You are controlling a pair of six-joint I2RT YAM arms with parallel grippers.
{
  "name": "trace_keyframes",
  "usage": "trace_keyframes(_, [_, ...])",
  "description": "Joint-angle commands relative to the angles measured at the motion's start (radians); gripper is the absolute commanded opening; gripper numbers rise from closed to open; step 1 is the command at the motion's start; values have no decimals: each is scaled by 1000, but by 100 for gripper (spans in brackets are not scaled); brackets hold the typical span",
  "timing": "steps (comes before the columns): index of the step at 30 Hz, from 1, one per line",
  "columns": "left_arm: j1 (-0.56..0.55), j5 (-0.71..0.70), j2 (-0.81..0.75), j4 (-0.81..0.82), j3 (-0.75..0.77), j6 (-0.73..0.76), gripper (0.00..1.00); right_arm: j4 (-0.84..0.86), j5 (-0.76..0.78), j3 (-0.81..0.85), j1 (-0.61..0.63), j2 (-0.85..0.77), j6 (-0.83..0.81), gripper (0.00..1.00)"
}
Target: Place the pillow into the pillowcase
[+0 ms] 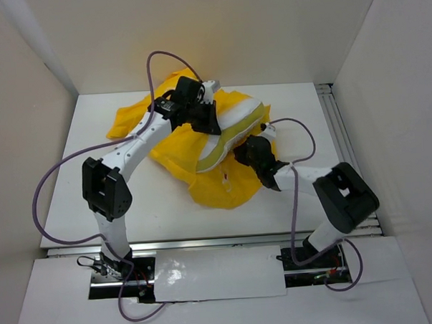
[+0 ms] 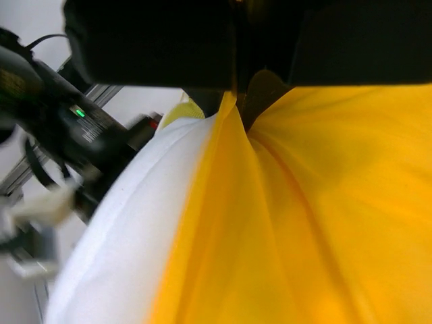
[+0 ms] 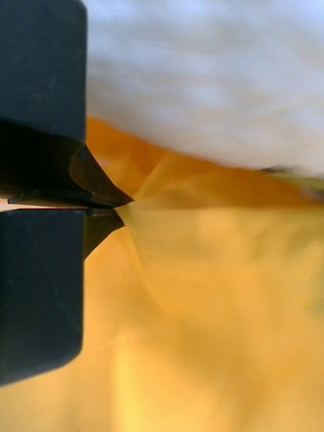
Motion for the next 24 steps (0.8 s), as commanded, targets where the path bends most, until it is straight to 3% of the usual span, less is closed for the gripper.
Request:
trace_keyframes(1, [93, -39, 14, 114, 14, -89, 0, -100, 40, -117, -1, -199, -39, 0])
trace_keyframes(3, [114, -155, 57, 114, 25, -131, 0, -186, 17, -165, -12, -347, -85, 0])
trace_keyframes(6, [137, -200, 114, 90, 60, -141, 0, -326, -41, -243, -75, -552, -107, 0])
trace_keyframes(9, [149, -235, 123, 81, 71, -141, 0, -381, -100, -267, -109, -756, -122, 0])
trace_keyframes(11, [132, -355, 123, 81, 60, -153, 0, -397, -123, -277, -127, -868, -133, 0])
trace_keyframes(15, [60, -632, 175, 41, 71, -130, 0, -397, -268, -251, -173, -977, -236, 0])
trace_keyframes(20, [19, -571, 335, -10, 167, -130, 0, -345, -512, -217, -205, -999, -296, 0])
trace_keyframes(24, [-35, -617, 372, -31, 183, -141, 0, -345, -592, -217, -224, -1008, -328, 0])
